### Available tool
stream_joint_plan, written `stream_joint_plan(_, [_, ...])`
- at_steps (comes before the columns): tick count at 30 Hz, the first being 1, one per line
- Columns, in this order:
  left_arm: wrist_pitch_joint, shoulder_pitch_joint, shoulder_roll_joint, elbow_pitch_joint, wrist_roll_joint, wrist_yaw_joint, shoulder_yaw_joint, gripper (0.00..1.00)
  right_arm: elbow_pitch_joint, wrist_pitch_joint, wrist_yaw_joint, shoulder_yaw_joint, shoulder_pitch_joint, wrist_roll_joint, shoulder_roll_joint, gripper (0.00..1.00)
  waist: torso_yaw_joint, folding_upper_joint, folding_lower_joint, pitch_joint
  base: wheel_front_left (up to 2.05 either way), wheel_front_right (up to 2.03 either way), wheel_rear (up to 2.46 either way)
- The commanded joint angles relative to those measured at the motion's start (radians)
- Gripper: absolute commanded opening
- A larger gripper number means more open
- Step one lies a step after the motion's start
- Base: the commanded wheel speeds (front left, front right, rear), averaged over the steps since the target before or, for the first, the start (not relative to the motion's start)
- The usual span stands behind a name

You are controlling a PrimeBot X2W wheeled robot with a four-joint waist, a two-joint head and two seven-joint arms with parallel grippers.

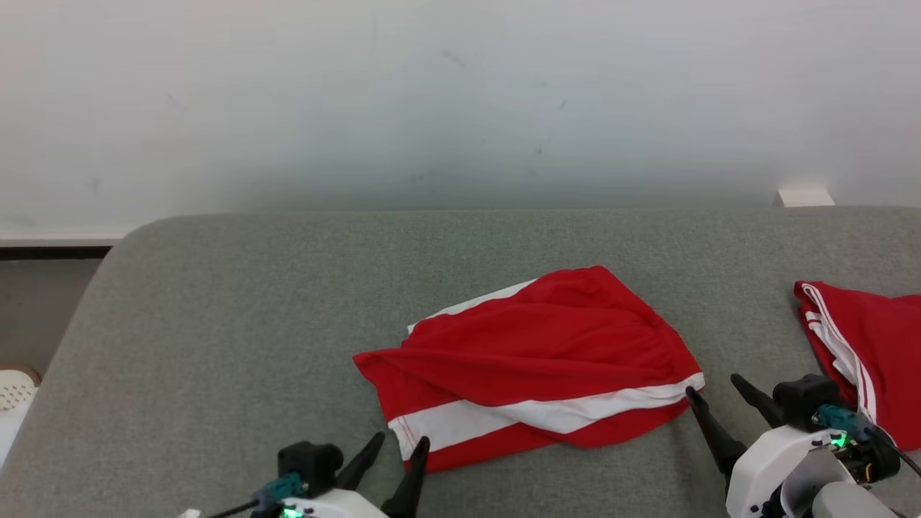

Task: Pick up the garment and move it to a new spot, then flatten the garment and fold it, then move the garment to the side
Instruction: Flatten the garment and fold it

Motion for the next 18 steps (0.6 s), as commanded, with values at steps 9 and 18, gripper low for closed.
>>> stream_joint_plan(9, [0.049, -0.101, 0.029, 0.081, -0.07, -0.002, -0.091, 1.0, 0.135, -0.009, -0.002, 0.132, -0.132, 0.107, -0.015, 1.0, 0.039, 0.0, 0.0, 0.065, 0.0, 0.0, 0.0])
stream_joint_plan(18, [0.036, -0.187, 0.043, 0.16, -0.145, -0.002, -0.18, 1.0, 0.218, -0.036, -0.002, 0.243, -0.203, 0.181, -0.01, 1.0, 0.037, 0.0, 0.0, 0.099, 0.0, 0.0, 0.0])
